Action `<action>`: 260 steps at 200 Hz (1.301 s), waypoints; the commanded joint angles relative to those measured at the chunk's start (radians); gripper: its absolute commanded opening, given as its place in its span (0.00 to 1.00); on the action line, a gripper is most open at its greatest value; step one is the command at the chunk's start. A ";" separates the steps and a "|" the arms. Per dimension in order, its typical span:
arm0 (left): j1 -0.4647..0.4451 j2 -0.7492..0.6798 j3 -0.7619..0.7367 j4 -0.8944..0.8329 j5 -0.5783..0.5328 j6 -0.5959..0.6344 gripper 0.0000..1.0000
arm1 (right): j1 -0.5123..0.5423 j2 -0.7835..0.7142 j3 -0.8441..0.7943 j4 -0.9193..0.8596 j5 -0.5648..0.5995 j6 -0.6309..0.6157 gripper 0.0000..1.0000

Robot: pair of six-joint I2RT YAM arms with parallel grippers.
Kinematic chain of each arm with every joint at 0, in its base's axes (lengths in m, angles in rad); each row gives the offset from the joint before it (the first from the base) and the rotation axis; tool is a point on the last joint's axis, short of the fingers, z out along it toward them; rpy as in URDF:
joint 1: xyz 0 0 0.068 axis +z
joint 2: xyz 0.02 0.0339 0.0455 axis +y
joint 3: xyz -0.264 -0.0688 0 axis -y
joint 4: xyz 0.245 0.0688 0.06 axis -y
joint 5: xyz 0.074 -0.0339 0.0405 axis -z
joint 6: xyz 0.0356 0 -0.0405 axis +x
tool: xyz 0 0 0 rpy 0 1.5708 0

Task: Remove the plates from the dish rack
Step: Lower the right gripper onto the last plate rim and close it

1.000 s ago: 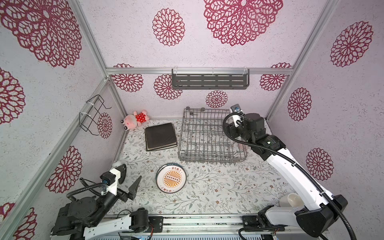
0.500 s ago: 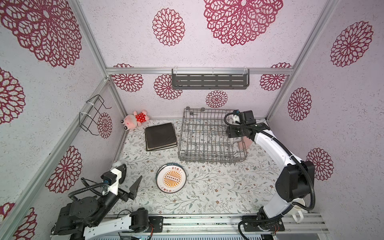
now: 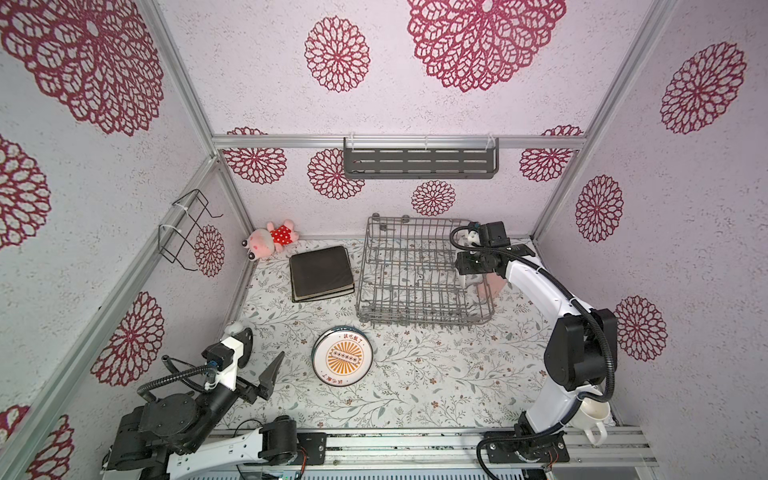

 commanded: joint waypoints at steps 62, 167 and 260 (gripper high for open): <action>-0.016 -0.012 0.021 -0.002 -0.014 -0.018 0.97 | -0.020 0.056 -0.002 0.085 -0.047 -0.033 0.42; -0.017 -0.012 0.019 -0.002 -0.021 -0.019 0.98 | -0.035 0.063 -0.013 0.106 -0.059 -0.066 0.13; -0.019 -0.012 0.021 -0.019 -0.028 -0.023 0.97 | -0.058 0.031 0.031 0.088 -0.053 -0.087 0.02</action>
